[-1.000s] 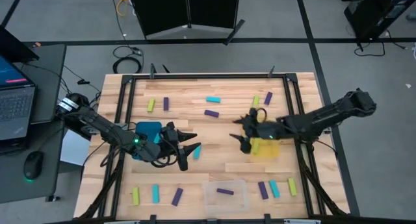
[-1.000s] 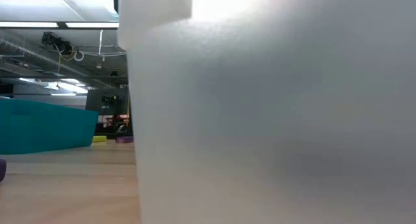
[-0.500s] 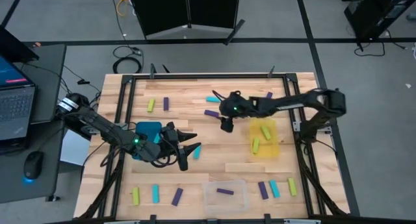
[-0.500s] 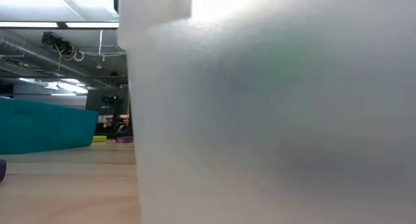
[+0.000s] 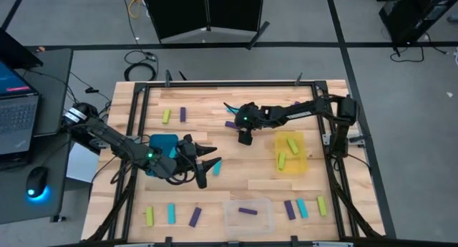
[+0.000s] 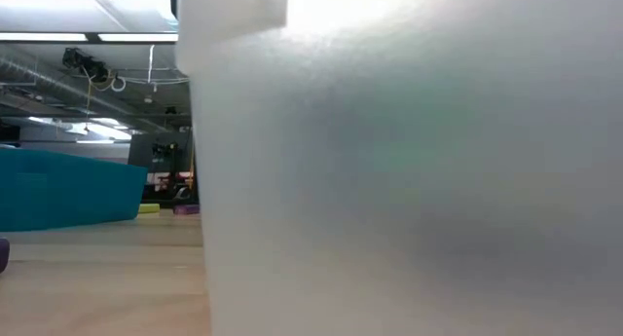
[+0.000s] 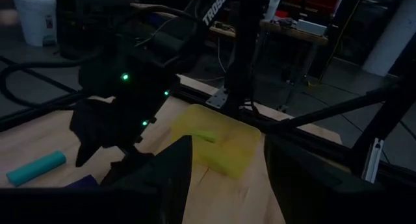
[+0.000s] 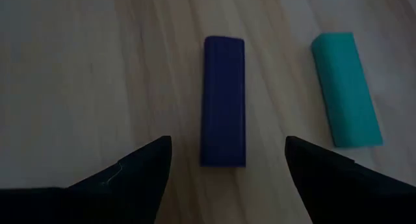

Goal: Sort blocks
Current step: Put the violet block into the transparent bin, then put the light blue block into the blue bin

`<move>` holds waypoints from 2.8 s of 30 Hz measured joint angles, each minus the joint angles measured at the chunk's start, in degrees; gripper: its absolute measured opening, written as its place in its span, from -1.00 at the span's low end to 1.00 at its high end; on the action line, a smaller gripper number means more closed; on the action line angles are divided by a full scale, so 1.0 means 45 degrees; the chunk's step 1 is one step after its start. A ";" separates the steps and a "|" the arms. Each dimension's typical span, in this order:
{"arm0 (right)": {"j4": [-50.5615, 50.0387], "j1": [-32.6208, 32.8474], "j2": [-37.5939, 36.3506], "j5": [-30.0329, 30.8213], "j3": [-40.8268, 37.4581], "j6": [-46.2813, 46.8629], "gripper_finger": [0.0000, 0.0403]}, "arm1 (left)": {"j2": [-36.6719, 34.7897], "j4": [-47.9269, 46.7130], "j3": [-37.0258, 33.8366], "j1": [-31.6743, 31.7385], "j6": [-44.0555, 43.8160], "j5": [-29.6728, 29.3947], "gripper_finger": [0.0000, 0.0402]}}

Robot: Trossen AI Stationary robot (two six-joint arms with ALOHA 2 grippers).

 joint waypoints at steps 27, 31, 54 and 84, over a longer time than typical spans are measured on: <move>-0.0248 -0.0055 0.1319 -0.0273 0.0697 -0.0012 0.01 | 0.0000 -0.0032 0.0000 0.0000 0.0045 0.0131 -0.01; -0.0257 -0.0011 0.1264 -0.0283 0.0683 -0.0017 -0.28 | 0.0000 0.0000 0.0000 0.0000 0.0044 0.0135 -0.01; -0.1471 0.3193 -0.4154 -0.2013 0.0033 0.0396 -0.42 | 0.0000 0.0024 -0.0005 0.0000 0.0014 0.0131 -0.01; -0.0317 1.0796 -0.3295 -0.1592 -0.0210 0.5853 0.24 | 0.0000 -0.0269 -0.0019 0.0000 -0.1065 0.0131 -0.01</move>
